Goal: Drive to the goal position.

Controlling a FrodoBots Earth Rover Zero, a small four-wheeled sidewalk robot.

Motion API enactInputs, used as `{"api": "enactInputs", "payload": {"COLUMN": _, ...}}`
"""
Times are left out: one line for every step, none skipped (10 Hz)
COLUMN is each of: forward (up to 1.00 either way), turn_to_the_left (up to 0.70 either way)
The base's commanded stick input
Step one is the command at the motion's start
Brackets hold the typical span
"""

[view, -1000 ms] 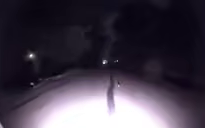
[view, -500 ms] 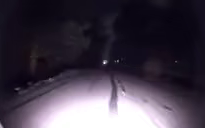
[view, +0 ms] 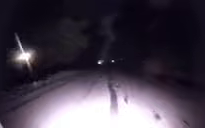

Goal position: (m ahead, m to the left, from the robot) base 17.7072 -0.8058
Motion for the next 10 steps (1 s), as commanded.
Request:
{"api": "enactInputs", "payload": {"forward": 1.0, "turn_to_the_left": 0.0}}
{"api": "enactInputs", "payload": {"forward": 1.0, "turn_to_the_left": 0.0}}
{"api": "enactInputs", "payload": {"forward": 1.0, "turn_to_the_left": 0.0}}
{"api": "enactInputs", "payload": {"forward": 1.0, "turn_to_the_left": 0.0}}
{"api": "enactInputs", "payload": {"forward": 1.0, "turn_to_the_left": 0.0}}
{"api": "enactInputs", "payload": {"forward": 1.0, "turn_to_the_left": 0.0}}
{"api": "enactInputs", "payload": {"forward": 1.0, "turn_to_the_left": 0.0}}
{"api": "enactInputs", "payload": {"forward": 1.0, "turn_to_the_left": 0.0}}
{"api": "enactInputs", "payload": {"forward": 1.0, "turn_to_the_left": 0.0}}
{"api": "enactInputs", "payload": {"forward": 1.0, "turn_to_the_left": 0.0}}
